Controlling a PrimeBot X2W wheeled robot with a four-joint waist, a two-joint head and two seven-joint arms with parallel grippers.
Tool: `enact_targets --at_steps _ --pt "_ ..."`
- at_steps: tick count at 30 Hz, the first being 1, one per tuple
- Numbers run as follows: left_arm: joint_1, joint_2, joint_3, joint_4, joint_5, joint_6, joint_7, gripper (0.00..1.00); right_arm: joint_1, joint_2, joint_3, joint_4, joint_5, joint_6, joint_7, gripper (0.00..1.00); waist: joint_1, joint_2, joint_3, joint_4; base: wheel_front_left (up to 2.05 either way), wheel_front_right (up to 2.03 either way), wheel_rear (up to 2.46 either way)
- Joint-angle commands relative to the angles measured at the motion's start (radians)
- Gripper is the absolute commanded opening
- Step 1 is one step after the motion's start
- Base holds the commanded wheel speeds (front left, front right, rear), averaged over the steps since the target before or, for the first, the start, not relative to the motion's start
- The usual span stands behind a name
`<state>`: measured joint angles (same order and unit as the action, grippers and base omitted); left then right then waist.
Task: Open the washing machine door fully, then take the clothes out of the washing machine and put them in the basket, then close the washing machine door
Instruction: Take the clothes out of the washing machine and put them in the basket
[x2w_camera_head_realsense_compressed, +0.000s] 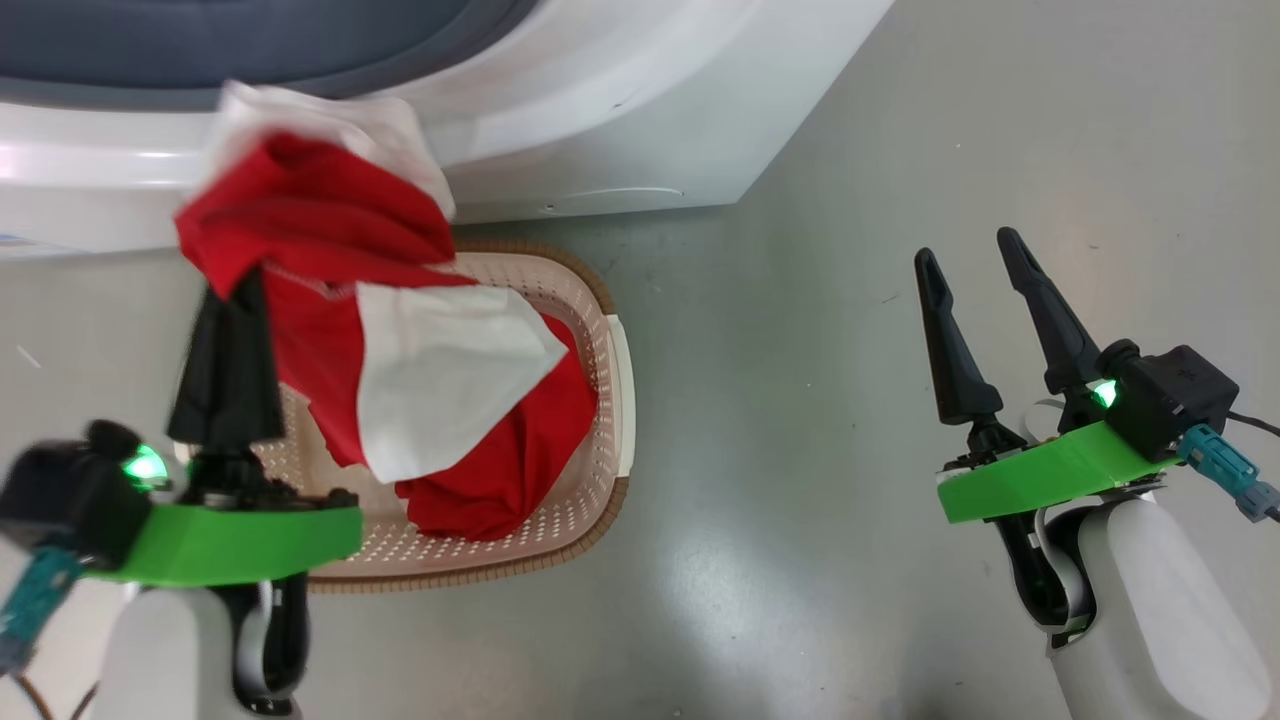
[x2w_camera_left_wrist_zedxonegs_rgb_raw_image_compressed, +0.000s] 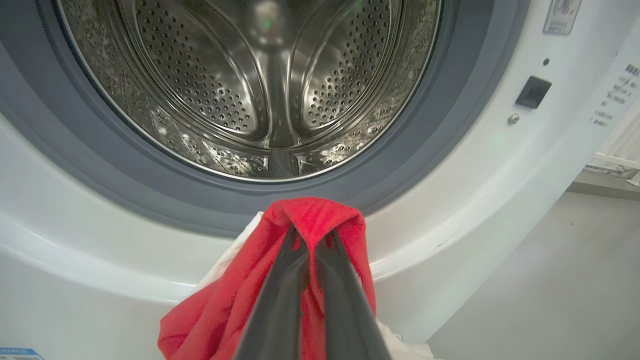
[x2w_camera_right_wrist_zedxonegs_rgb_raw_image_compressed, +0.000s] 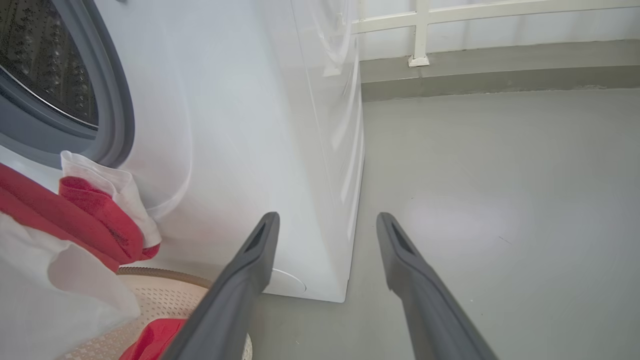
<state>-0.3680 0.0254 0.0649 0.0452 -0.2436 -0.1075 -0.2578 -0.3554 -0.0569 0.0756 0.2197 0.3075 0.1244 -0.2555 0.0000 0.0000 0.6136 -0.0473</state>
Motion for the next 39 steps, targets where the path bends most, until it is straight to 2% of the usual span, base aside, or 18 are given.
enact_targets --at_steps 1,11,20,35,39 --pt "0.008 0.025 0.022 0.009 0.016 -0.008 -0.004 0.0 0.001 0.004 0.019 -0.025 -0.003 0.006 -0.006 1.0 0.0 0.0 0.004 0.001 0.0 0.0 0.0" --pt "-0.081 0.025 0.003 0.359 0.093 -0.022 -0.004 0.0 -0.021 0.004 0.025 -0.03 -0.003 0.006 -0.006 1.0 0.0 0.0 0.037 -0.011 0.0 0.0 0.0" --pt "-0.161 0.056 -0.059 0.617 0.096 -0.023 -0.004 0.0 -0.028 0.005 0.024 -0.034 -0.003 0.006 -0.006 1.0 0.0 0.0 0.07 -0.03 0.0 0.0 0.0" --pt "-0.307 0.096 -0.121 0.924 0.061 -0.023 -0.004 0.0 -0.043 0.005 0.032 -0.045 -0.011 0.006 -0.006 1.0 0.0 0.0 0.114 -0.042 0.0 0.0 0.0" --pt "-0.342 0.103 -0.134 0.969 0.049 -0.023 -0.004 0.4 -0.047 0.006 0.035 -0.046 -0.012 0.006 -0.006 1.0 0.0 0.0 0.123 -0.044 0.0 0.0 0.0"
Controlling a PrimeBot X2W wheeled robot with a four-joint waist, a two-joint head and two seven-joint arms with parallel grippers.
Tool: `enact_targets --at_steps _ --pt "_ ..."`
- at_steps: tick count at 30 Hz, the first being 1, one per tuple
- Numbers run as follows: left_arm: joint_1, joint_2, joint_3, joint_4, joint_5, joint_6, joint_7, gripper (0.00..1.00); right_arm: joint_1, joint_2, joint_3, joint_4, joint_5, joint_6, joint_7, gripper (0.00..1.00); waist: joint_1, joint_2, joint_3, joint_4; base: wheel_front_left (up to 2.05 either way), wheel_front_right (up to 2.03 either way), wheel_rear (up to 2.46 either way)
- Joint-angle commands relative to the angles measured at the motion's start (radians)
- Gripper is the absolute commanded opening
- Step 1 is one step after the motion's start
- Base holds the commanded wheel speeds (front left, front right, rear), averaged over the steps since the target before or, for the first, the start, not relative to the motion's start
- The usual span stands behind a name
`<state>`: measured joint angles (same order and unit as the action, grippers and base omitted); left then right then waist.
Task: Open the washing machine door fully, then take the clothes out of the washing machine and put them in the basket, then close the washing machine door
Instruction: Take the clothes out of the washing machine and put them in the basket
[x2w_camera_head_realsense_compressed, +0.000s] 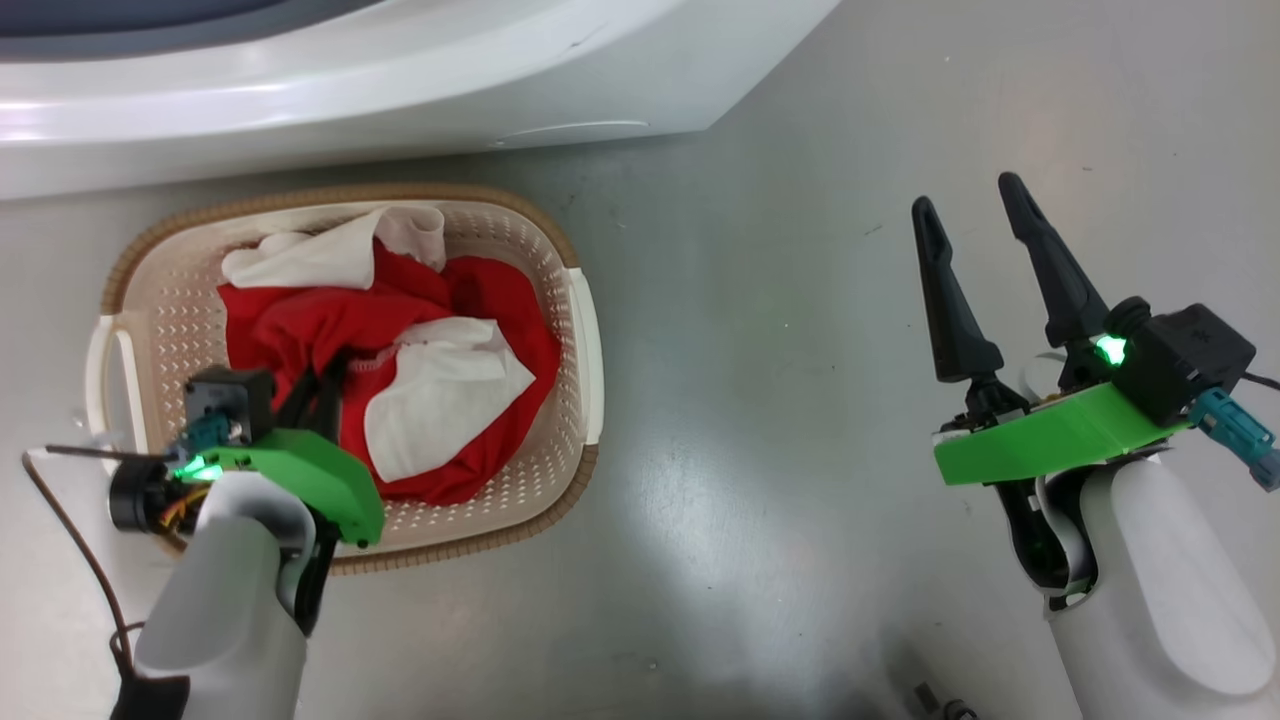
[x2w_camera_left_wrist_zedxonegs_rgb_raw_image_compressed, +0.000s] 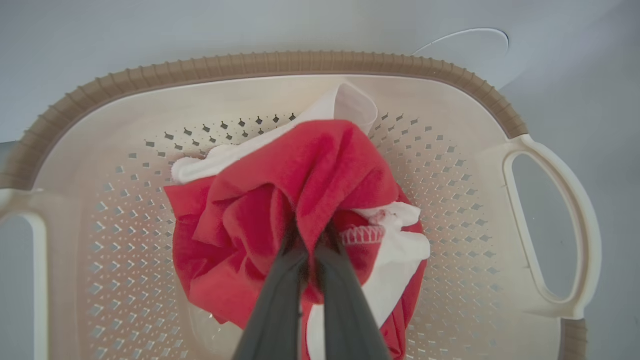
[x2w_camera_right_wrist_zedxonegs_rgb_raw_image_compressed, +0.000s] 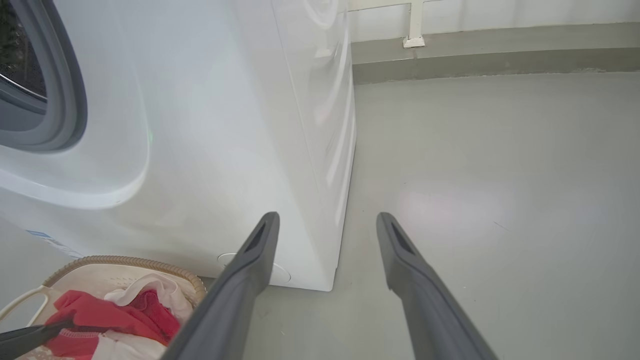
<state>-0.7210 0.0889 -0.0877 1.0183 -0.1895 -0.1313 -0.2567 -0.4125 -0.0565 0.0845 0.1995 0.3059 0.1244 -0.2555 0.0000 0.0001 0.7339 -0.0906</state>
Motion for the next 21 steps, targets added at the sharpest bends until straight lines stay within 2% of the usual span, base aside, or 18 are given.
enact_targets --at_steps 1,2,3,5,21 --pt "0.005 0.04 0.016 0.0 -0.008 0.001 -0.005 0.47 0.01 0.005 0.026 -0.026 -0.01 0.006 -0.006 1.0 0.0 -0.0001 0.004 -0.001 0.0 0.0 0.0" --pt "0.0 0.042 0.014 0.003 -0.01 0.001 -0.005 0.69 0.01 0.005 0.026 -0.026 -0.011 0.006 -0.006 1.0 0.0 -0.0001 0.005 -0.001 0.0 0.0 0.0" --pt "-0.004 0.042 0.013 0.006 -0.012 0.001 -0.005 0.86 0.01 0.005 0.026 -0.026 -0.011 0.006 -0.006 1.0 0.0 -0.0001 0.006 -0.001 0.0 0.0 0.0" --pt "-0.008 0.043 0.011 0.008 -0.016 0.001 -0.005 1.0 0.011 0.005 0.025 -0.026 -0.011 0.006 -0.006 1.0 0.0 -0.0001 0.006 0.0 0.0 0.0 0.0" --pt "0.028 0.042 0.044 -0.037 -0.043 0.001 -0.005 1.0 0.019 0.005 0.021 -0.007 -0.012 0.006 -0.006 1.0 0.0 -0.0001 -0.046 0.018 0.0 0.0 0.0"
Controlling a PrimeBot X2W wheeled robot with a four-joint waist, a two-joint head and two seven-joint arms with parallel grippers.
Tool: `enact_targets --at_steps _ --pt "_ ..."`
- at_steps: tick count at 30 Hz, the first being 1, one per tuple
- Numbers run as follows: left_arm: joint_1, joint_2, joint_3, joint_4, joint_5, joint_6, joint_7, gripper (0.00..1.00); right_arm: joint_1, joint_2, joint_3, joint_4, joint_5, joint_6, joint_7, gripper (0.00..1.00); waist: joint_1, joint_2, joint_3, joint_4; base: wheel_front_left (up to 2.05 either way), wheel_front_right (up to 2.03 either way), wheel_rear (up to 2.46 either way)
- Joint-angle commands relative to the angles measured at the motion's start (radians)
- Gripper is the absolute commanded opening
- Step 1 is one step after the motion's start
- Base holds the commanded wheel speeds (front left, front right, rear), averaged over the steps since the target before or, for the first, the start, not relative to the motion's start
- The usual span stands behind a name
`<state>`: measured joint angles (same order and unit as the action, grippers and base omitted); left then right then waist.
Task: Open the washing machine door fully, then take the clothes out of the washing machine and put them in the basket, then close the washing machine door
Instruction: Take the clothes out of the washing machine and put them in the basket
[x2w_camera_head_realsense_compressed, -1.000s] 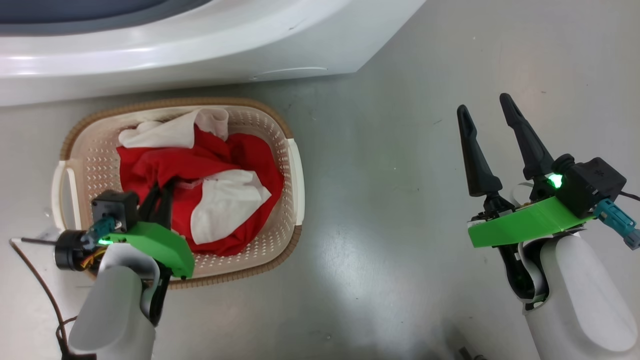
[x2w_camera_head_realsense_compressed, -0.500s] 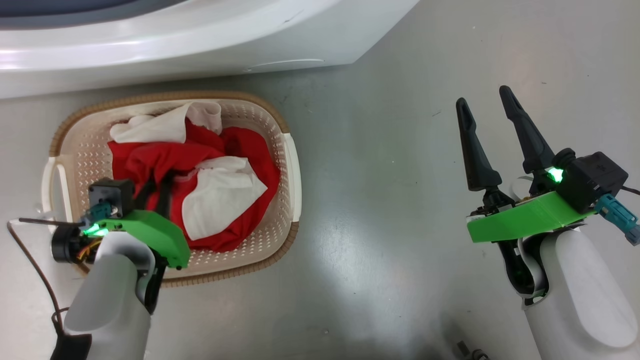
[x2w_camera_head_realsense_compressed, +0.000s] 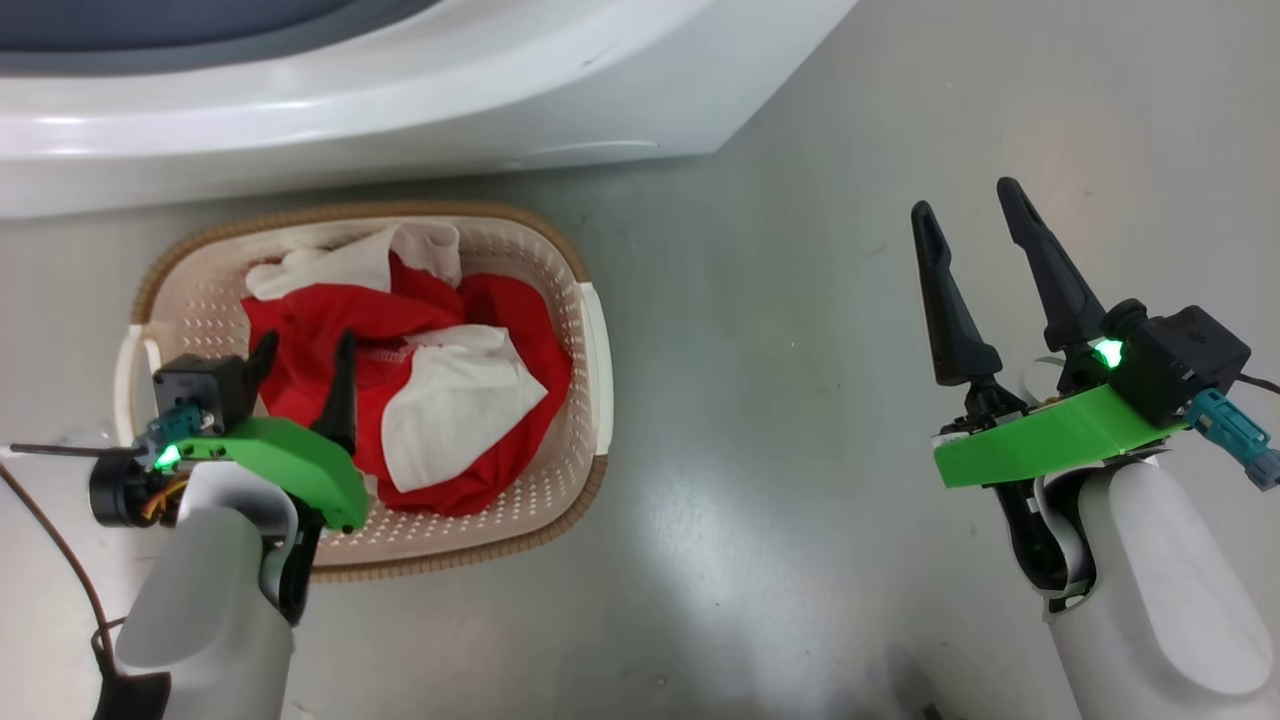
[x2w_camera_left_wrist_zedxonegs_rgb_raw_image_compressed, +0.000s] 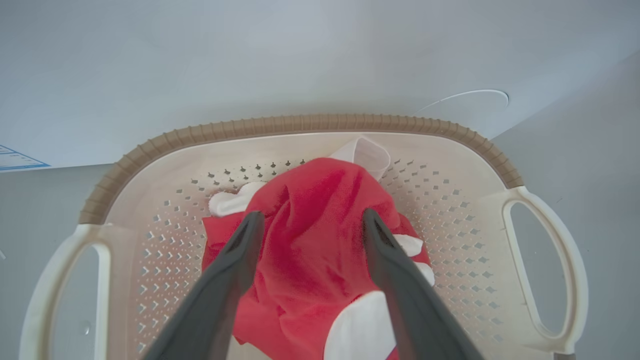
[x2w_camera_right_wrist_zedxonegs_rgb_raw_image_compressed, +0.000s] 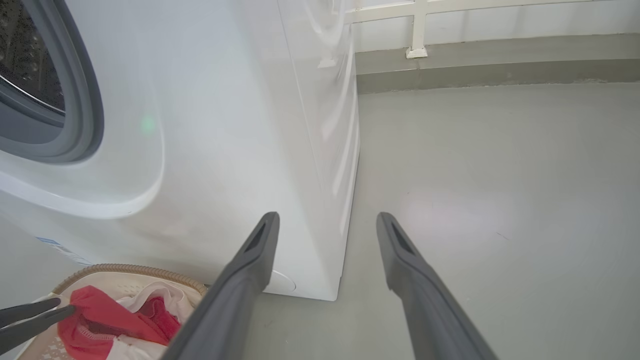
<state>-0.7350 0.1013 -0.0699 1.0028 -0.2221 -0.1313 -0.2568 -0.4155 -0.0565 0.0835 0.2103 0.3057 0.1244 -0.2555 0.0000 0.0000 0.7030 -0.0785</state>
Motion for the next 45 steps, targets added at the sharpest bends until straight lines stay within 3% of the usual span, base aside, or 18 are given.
enact_targets --at_steps 1,30,45 --pt "0.049 0.028 0.03 -0.029 -0.012 0.001 -0.005 1.0 0.024 0.005 0.022 -0.016 -0.011 0.006 -0.006 1.0 0.0 0.0 -0.023 0.007 0.0 0.0 0.0" --pt "0.332 0.001 0.132 -0.455 0.021 0.001 -0.005 1.0 0.165 -0.039 0.021 0.041 0.013 0.006 -0.006 1.0 0.0 0.0 -0.369 0.054 0.0 0.0 0.0" --pt "0.466 -0.011 0.145 -0.659 0.047 0.001 -0.005 1.0 0.25 -0.061 0.005 0.046 0.022 0.006 -0.006 1.0 0.0 0.0 -0.481 0.075 0.0 0.0 0.0"
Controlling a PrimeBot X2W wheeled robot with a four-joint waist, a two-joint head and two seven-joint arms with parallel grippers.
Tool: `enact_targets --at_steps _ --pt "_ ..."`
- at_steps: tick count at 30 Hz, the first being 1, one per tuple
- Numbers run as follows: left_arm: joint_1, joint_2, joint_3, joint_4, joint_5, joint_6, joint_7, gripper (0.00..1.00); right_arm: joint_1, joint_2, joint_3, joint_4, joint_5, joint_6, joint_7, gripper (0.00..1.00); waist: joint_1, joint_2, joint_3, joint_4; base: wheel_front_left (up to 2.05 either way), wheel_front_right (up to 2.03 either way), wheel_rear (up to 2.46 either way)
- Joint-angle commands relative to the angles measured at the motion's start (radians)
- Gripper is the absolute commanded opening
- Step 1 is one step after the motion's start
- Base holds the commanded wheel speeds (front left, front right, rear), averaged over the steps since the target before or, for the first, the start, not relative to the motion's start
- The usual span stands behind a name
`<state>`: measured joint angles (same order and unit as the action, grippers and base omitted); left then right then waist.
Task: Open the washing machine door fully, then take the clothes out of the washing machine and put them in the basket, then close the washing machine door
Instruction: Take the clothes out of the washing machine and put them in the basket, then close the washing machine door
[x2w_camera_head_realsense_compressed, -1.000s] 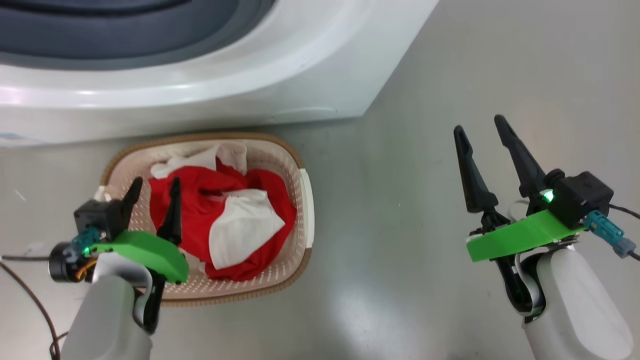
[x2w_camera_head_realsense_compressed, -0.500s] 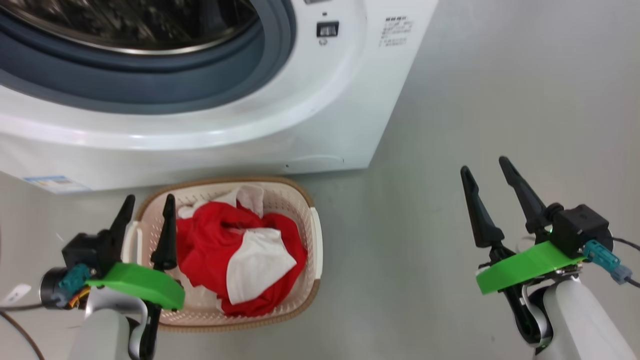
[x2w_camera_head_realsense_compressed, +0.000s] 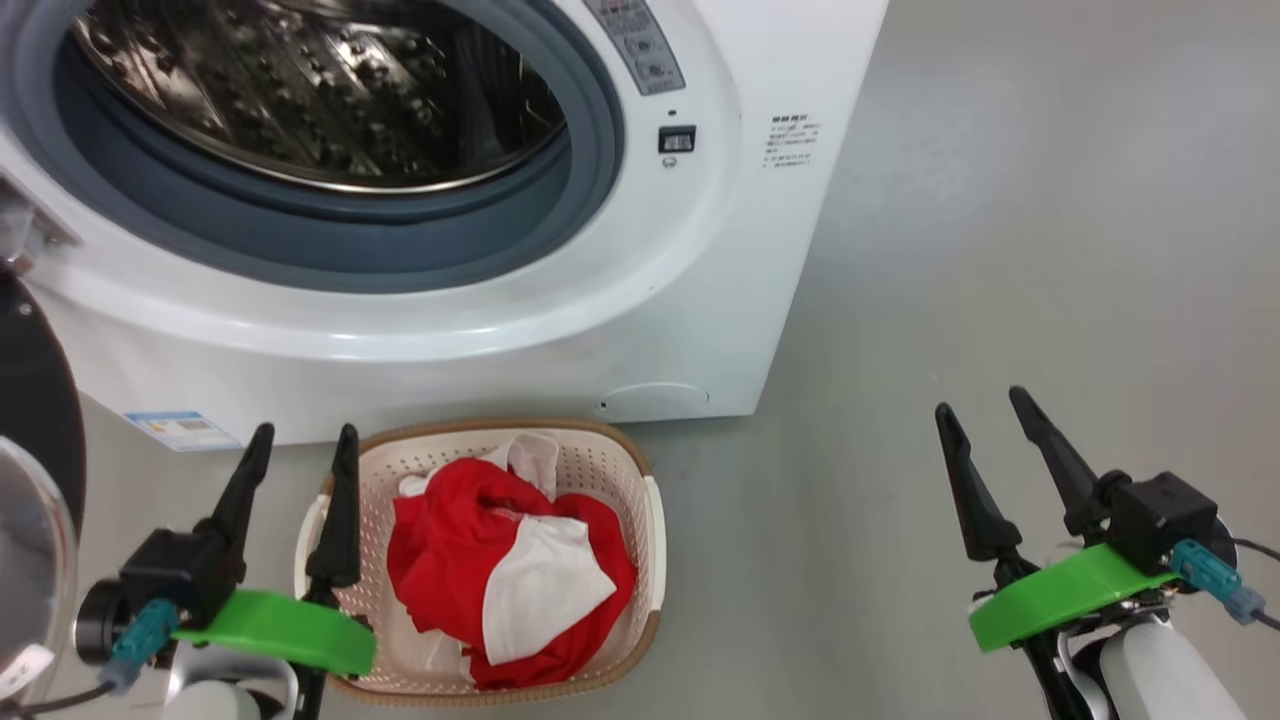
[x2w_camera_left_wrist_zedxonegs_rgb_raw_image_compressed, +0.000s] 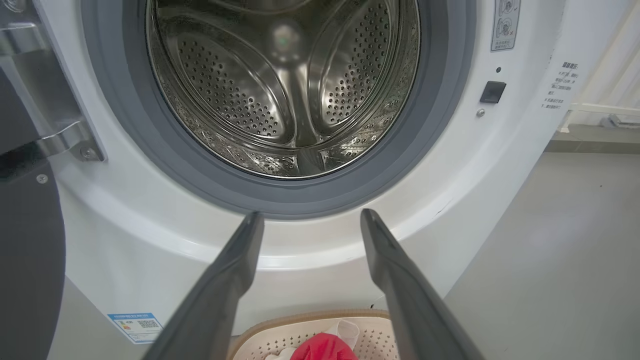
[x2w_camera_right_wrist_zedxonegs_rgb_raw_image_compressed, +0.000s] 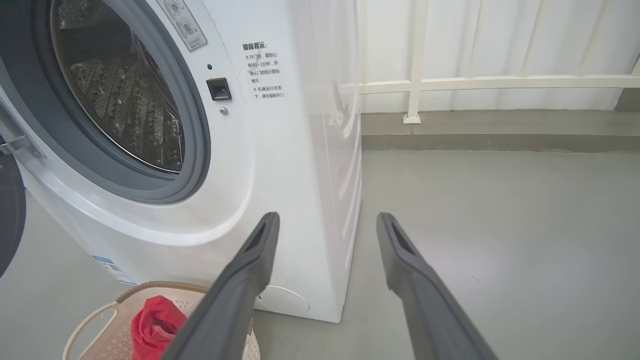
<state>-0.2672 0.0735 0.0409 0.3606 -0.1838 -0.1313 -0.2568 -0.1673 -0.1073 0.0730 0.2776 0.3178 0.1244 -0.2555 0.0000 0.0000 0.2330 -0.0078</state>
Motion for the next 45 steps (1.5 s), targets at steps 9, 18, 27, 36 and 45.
enact_targets --at_steps 9,18,27,36,45 --pt "0.072 0.018 0.05 -0.101 0.015 0.001 -0.005 1.0 0.043 -0.012 -0.002 -0.028 0.014 0.006 -0.006 1.0 0.0 0.0 -0.046 0.006 0.0 0.0 0.0" --pt "0.155 0.008 0.077 -0.162 0.019 0.001 -0.005 1.0 0.087 -0.015 -0.021 -0.035 0.014 0.006 -0.006 1.0 0.0 0.0 -0.085 0.008 0.0 0.0 0.0" --pt "0.231 -0.004 0.102 -0.215 0.024 0.001 -0.005 1.0 0.121 -0.018 -0.038 -0.048 0.014 0.006 -0.006 1.0 0.0 0.0 -0.103 0.006 0.0 0.0 0.0" --pt "0.234 -0.012 0.099 -0.229 0.026 0.001 -0.005 1.0 0.128 -0.016 -0.04 -0.051 0.012 0.006 -0.006 1.0 0.0 0.0 -0.104 0.009 0.0 0.0 0.0" --pt "0.239 -0.015 0.096 -0.233 0.028 0.001 -0.005 1.0 0.131 -0.014 -0.038 -0.049 0.013 0.006 -0.006 1.0 0.0 0.0 -0.113 0.009 0.0 0.0 0.0"
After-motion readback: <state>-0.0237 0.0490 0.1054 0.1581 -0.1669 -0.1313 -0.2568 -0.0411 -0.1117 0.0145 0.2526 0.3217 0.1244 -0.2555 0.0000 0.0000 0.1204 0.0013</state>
